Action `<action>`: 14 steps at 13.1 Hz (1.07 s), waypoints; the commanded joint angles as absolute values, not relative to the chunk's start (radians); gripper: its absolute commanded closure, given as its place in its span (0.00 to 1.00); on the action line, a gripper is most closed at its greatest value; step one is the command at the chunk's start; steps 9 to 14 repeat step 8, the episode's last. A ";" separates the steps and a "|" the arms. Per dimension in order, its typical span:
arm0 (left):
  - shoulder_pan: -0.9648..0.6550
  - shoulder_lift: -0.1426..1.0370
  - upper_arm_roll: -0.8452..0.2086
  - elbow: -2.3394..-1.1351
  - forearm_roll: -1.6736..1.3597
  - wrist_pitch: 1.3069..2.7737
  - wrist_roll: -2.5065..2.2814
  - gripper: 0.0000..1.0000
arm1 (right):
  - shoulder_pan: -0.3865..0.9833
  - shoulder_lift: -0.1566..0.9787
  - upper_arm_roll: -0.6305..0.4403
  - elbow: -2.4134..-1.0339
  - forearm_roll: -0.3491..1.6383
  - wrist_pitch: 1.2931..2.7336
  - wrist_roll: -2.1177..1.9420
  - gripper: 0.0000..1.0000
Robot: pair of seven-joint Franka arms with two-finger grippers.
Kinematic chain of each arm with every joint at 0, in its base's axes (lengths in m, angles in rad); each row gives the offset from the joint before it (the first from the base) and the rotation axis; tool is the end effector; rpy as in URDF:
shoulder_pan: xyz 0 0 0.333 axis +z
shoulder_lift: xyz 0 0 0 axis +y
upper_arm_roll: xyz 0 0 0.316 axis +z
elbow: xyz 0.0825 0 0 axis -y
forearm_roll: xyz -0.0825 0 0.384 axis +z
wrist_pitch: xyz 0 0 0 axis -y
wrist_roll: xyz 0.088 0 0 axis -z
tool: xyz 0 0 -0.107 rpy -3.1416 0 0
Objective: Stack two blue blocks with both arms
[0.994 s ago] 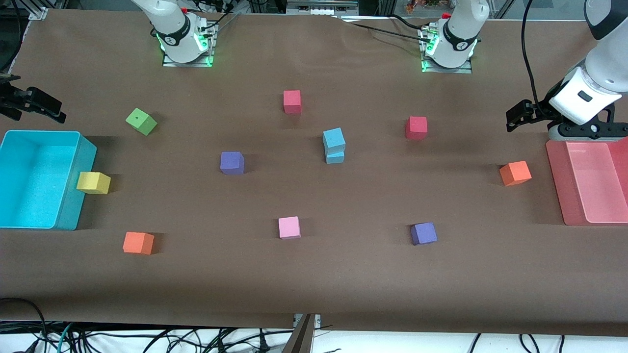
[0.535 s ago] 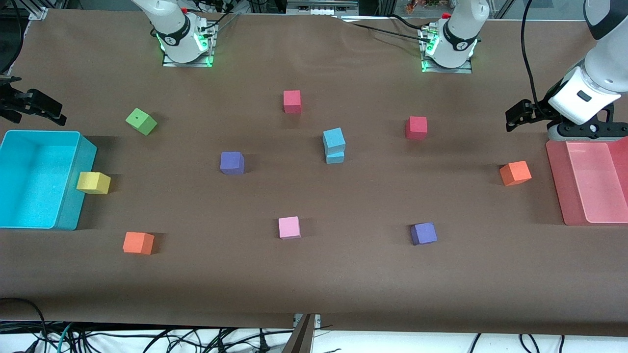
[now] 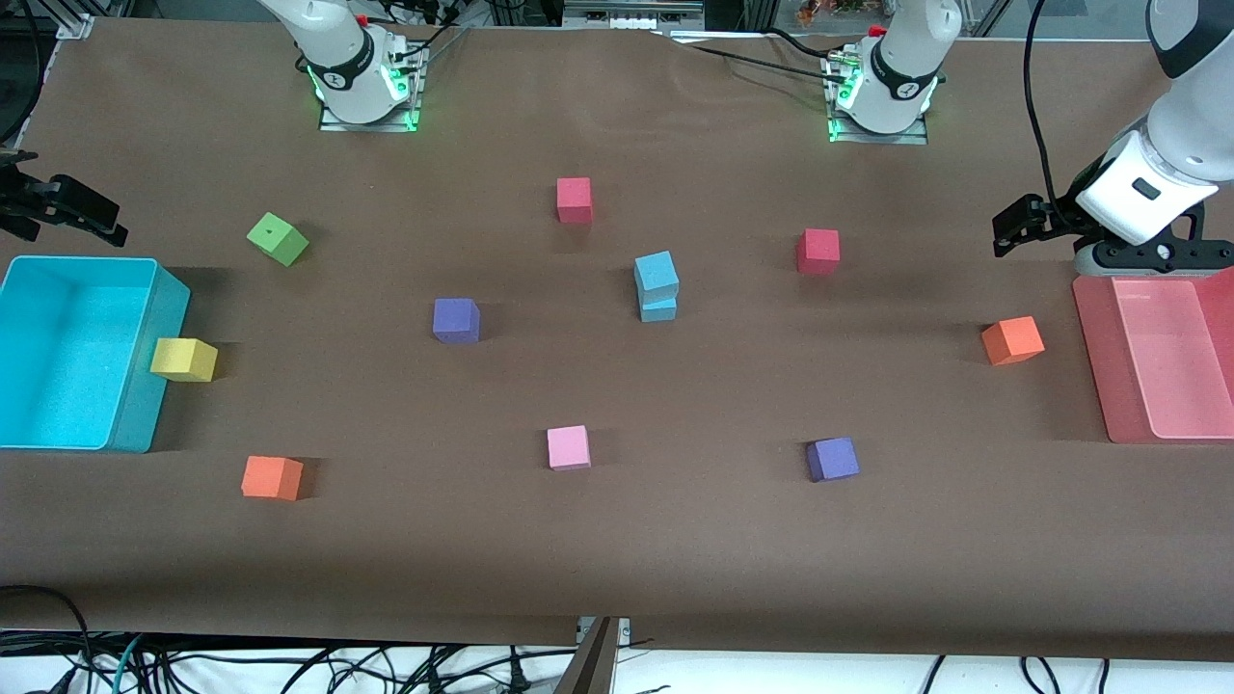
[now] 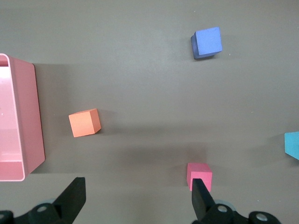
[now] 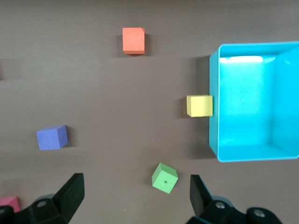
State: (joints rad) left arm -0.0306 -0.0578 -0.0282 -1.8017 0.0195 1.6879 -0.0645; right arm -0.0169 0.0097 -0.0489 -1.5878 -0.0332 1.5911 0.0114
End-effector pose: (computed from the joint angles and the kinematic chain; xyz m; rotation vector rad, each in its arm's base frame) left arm 0.5376 -0.0301 0.5566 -3.1161 -0.0046 0.0851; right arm 0.5575 -0.0401 0.6129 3.1058 -0.1187 -0.0113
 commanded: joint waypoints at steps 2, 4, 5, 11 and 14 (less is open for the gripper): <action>-0.025 -0.069 -0.035 -1.795 0.020 1.667 -0.067 0.00 | -0.021 0.017 -0.043 -1.566 -0.037 1.566 0.041 0.00; -0.025 -0.069 -0.035 -1.795 0.020 1.666 -0.067 0.00 | -0.021 0.017 -0.043 -1.566 -0.037 1.568 0.041 0.00; -0.025 -0.069 -0.035 -1.795 0.020 1.667 -0.066 0.00 | -0.020 0.017 -0.043 -1.566 -0.037 1.568 0.040 0.00; -0.025 -0.067 -0.032 -1.795 0.020 1.667 -0.066 0.00 | -0.020 0.015 -0.041 -1.569 -0.037 1.566 0.049 0.00; -0.025 -0.067 -0.032 -1.795 0.020 1.667 -0.066 0.00 | -0.020 0.015 -0.041 -1.569 -0.037 1.566 0.049 0.00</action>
